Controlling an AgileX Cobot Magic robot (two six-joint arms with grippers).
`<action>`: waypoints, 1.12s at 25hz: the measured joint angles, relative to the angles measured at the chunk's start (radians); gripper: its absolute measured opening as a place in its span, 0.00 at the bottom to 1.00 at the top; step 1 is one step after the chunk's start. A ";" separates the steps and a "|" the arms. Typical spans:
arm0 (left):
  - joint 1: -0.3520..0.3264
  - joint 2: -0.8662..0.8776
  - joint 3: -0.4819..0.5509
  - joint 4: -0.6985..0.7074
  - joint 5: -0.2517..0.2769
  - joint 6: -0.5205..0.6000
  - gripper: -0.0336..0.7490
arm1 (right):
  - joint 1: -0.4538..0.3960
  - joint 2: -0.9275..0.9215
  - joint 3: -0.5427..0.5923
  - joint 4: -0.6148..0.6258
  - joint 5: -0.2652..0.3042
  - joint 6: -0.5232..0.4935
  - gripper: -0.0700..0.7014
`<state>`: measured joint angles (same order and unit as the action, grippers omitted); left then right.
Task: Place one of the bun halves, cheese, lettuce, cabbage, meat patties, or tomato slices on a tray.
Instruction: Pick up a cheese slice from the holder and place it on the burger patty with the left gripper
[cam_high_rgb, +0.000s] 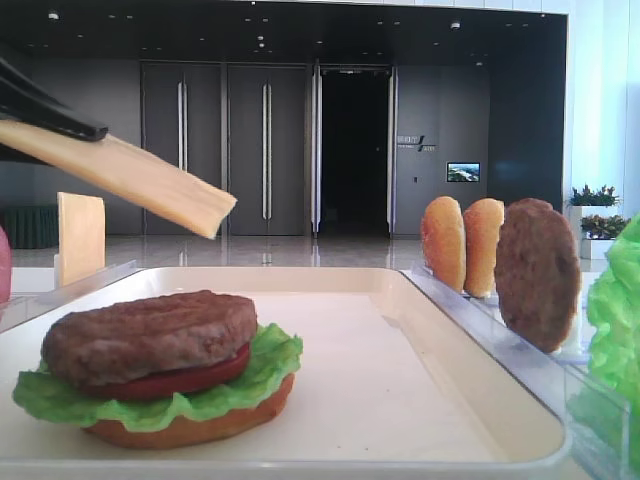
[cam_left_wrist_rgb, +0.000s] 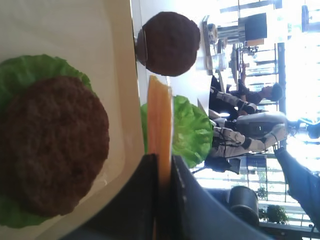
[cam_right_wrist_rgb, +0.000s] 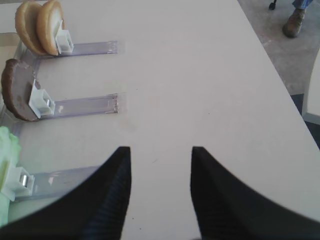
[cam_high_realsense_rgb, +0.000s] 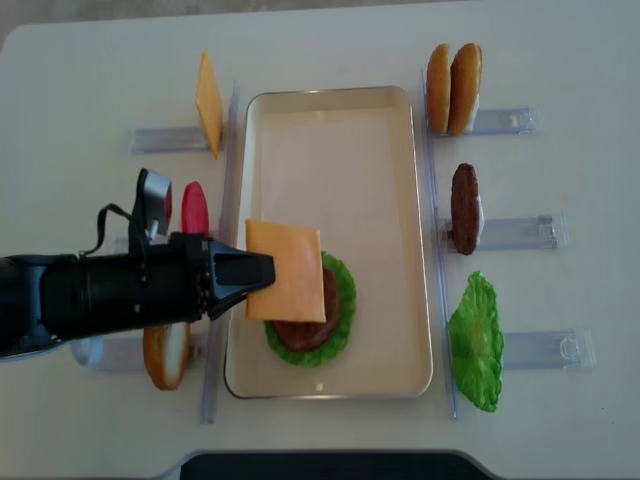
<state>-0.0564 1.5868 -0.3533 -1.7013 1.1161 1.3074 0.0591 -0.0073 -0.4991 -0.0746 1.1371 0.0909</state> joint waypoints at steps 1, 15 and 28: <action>-0.020 0.000 -0.004 0.000 -0.006 0.000 0.09 | 0.000 0.000 0.000 0.000 0.000 0.000 0.49; -0.071 0.002 -0.028 0.000 -0.062 -0.007 0.09 | 0.000 0.000 0.000 0.000 0.000 0.000 0.49; -0.071 0.003 -0.028 -0.001 -0.151 -0.011 0.09 | 0.000 0.000 0.000 0.000 0.000 0.000 0.49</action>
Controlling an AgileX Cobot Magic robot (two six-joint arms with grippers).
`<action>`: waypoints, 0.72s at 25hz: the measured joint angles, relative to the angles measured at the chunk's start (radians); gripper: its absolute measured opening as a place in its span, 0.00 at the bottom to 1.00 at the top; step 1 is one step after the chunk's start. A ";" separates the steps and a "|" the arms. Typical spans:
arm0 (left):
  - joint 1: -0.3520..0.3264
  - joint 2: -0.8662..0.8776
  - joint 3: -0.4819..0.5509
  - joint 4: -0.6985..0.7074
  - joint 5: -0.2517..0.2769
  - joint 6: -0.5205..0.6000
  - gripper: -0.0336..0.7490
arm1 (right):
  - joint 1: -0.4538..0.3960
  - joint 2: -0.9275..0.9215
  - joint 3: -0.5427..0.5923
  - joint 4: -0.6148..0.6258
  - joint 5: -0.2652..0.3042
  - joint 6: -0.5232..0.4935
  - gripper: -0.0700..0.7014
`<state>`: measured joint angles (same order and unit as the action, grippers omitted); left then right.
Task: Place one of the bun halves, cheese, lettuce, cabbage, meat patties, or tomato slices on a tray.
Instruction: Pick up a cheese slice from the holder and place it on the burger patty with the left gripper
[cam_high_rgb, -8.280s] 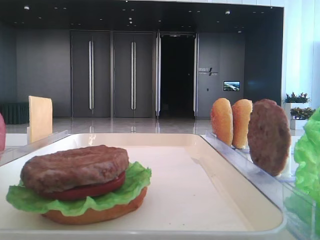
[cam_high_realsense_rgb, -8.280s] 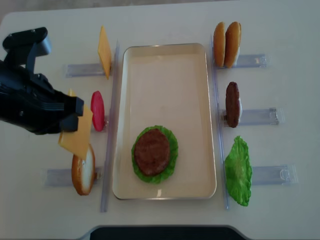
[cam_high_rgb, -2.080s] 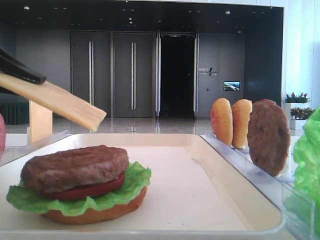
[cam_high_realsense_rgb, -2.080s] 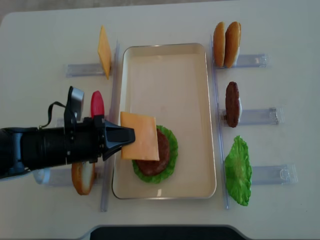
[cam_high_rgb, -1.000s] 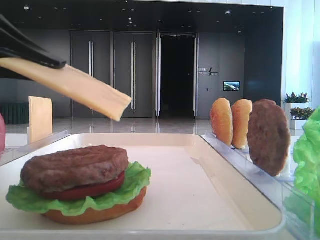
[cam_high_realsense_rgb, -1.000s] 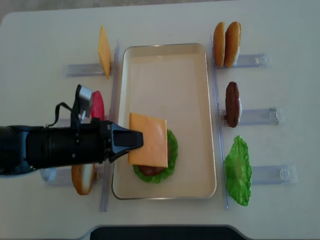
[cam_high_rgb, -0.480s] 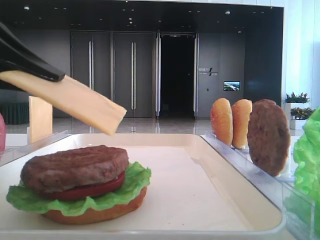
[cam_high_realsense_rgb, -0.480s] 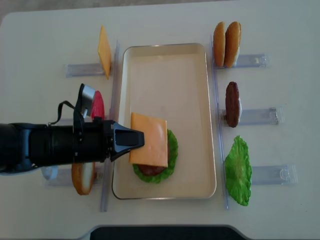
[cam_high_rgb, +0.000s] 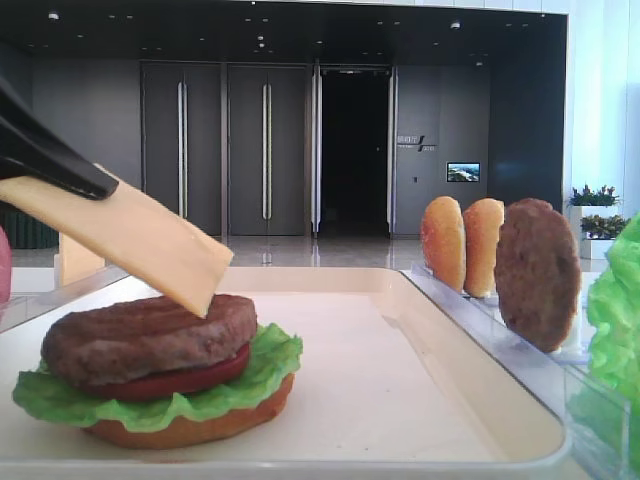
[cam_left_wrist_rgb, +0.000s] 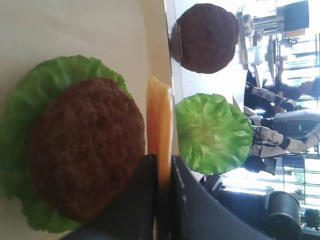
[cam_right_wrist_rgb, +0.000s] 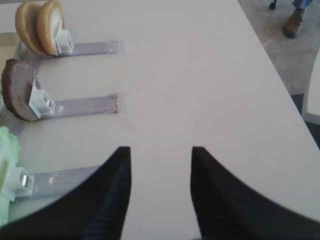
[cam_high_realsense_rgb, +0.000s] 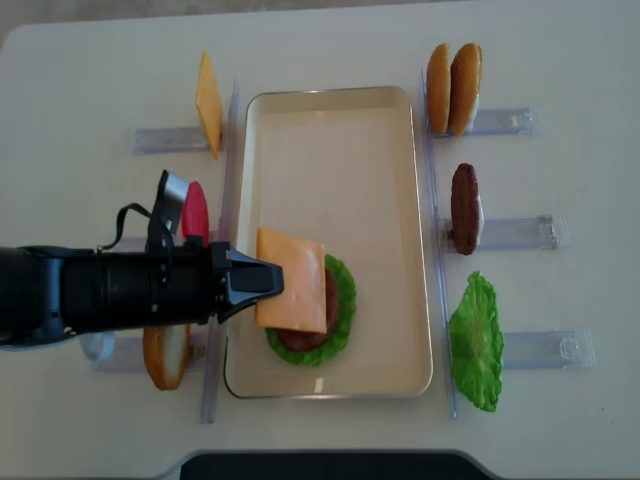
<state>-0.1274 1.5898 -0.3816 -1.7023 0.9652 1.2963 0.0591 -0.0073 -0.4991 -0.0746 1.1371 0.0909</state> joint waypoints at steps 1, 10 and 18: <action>0.000 0.000 0.000 0.000 -0.004 0.000 0.09 | 0.000 0.000 0.000 0.000 0.000 0.000 0.49; 0.000 0.000 0.000 0.000 -0.013 0.011 0.09 | 0.000 0.000 0.000 0.000 0.000 0.000 0.49; 0.000 0.000 0.000 -0.001 0.026 0.013 0.09 | 0.000 0.000 0.000 0.000 0.000 0.000 0.49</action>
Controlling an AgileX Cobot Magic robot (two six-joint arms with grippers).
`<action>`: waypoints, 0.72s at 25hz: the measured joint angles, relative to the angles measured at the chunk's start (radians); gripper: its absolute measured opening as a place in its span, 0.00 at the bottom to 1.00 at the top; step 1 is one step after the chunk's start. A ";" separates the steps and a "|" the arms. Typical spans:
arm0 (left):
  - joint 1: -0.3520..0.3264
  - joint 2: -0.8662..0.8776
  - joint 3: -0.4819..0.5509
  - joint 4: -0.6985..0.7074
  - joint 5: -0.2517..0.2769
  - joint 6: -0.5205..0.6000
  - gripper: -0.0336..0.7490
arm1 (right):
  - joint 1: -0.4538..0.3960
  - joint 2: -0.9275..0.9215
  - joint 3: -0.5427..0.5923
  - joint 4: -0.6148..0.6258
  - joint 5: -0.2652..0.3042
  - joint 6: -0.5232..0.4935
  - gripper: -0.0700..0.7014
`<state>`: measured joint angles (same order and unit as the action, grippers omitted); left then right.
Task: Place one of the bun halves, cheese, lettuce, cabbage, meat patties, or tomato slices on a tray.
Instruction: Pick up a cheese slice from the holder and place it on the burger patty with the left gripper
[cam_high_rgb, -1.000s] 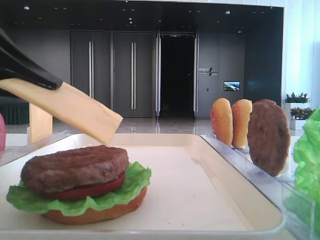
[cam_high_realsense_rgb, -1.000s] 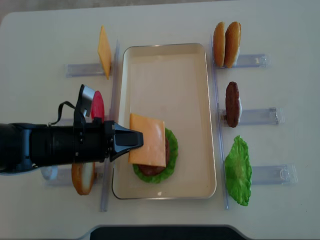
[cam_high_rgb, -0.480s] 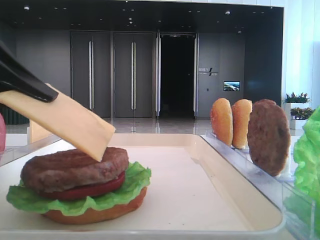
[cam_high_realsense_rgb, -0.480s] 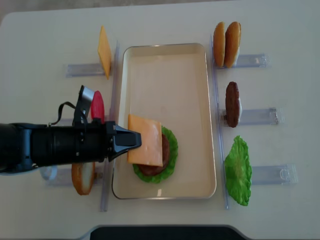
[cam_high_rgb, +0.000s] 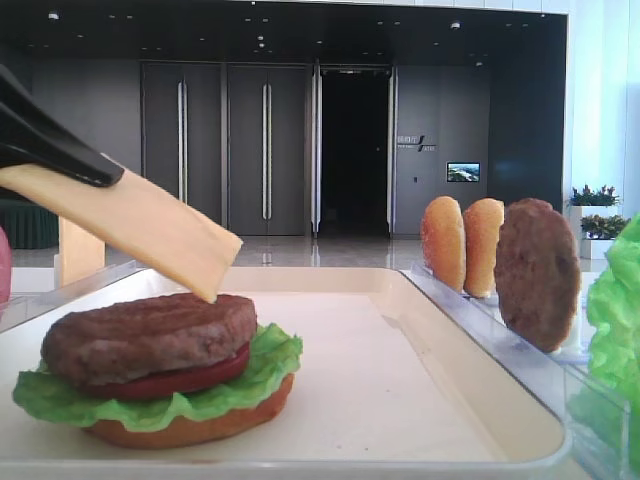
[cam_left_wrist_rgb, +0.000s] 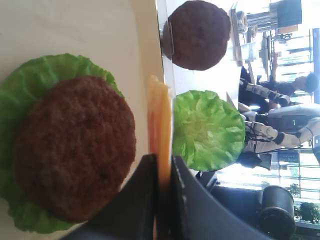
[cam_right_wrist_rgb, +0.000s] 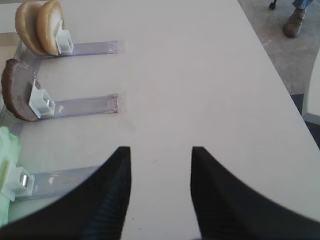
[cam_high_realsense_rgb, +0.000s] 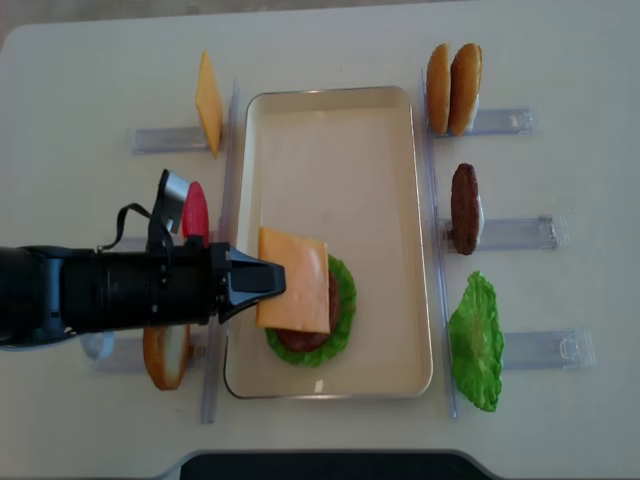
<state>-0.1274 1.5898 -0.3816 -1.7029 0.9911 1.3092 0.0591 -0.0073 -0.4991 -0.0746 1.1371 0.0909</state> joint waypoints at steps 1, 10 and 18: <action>0.000 0.000 0.000 0.000 0.001 0.000 0.09 | 0.000 0.000 0.000 0.000 0.000 0.000 0.49; 0.000 0.000 0.000 0.000 0.004 0.007 0.09 | 0.000 0.000 0.000 0.000 0.000 0.000 0.49; 0.000 0.000 0.000 0.000 0.005 0.014 0.09 | 0.000 0.000 0.000 0.000 0.000 0.000 0.49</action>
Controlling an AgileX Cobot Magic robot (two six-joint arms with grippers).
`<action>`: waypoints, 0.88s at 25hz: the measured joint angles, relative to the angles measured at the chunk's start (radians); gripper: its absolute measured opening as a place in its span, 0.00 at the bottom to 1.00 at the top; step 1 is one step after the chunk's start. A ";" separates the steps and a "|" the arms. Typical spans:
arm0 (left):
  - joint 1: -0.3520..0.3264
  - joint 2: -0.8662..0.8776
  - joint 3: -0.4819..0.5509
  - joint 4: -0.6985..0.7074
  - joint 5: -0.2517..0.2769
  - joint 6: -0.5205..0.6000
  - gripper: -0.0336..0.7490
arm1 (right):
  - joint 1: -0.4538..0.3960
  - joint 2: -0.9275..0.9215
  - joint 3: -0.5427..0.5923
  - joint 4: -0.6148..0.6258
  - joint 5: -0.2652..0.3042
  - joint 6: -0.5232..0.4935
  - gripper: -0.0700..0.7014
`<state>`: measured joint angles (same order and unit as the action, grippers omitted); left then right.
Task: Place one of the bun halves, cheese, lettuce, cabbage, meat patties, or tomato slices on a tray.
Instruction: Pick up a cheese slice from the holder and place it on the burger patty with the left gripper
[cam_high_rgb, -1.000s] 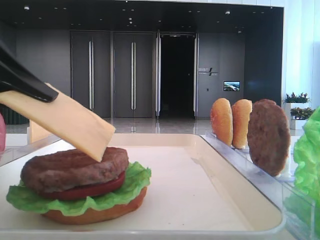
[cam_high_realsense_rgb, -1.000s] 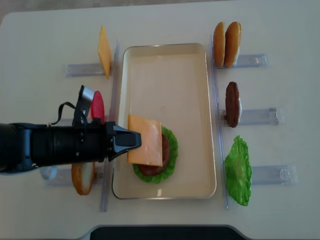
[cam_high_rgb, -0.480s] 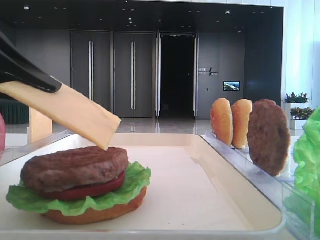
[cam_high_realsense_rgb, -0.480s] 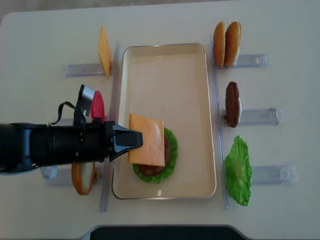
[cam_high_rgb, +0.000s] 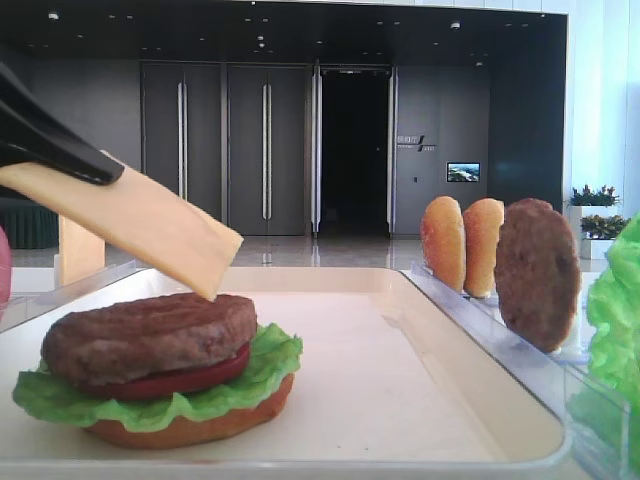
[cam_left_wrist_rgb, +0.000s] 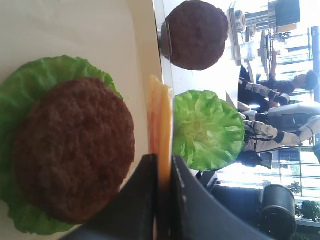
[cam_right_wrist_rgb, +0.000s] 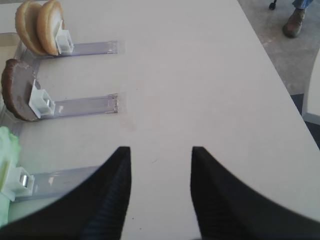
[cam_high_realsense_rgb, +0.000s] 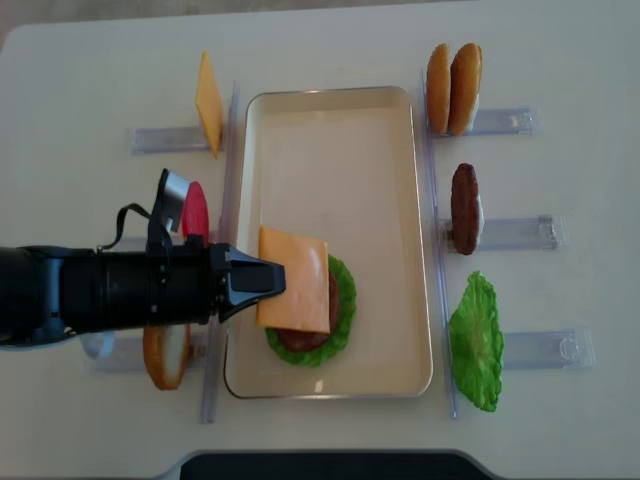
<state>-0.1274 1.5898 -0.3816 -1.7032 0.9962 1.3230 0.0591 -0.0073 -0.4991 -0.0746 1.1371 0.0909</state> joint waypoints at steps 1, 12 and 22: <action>0.000 0.000 0.000 0.000 0.000 0.000 0.09 | 0.000 0.000 0.000 0.000 0.000 0.000 0.49; -0.021 0.069 -0.027 -0.002 0.024 -0.005 0.09 | 0.000 0.000 0.000 0.000 0.000 0.000 0.49; -0.021 0.092 -0.028 -0.003 0.038 0.005 0.09 | 0.000 0.000 0.000 0.000 0.000 0.000 0.49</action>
<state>-0.1487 1.6822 -0.4100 -1.7060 1.0344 1.3281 0.0591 -0.0073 -0.4991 -0.0746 1.1371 0.0909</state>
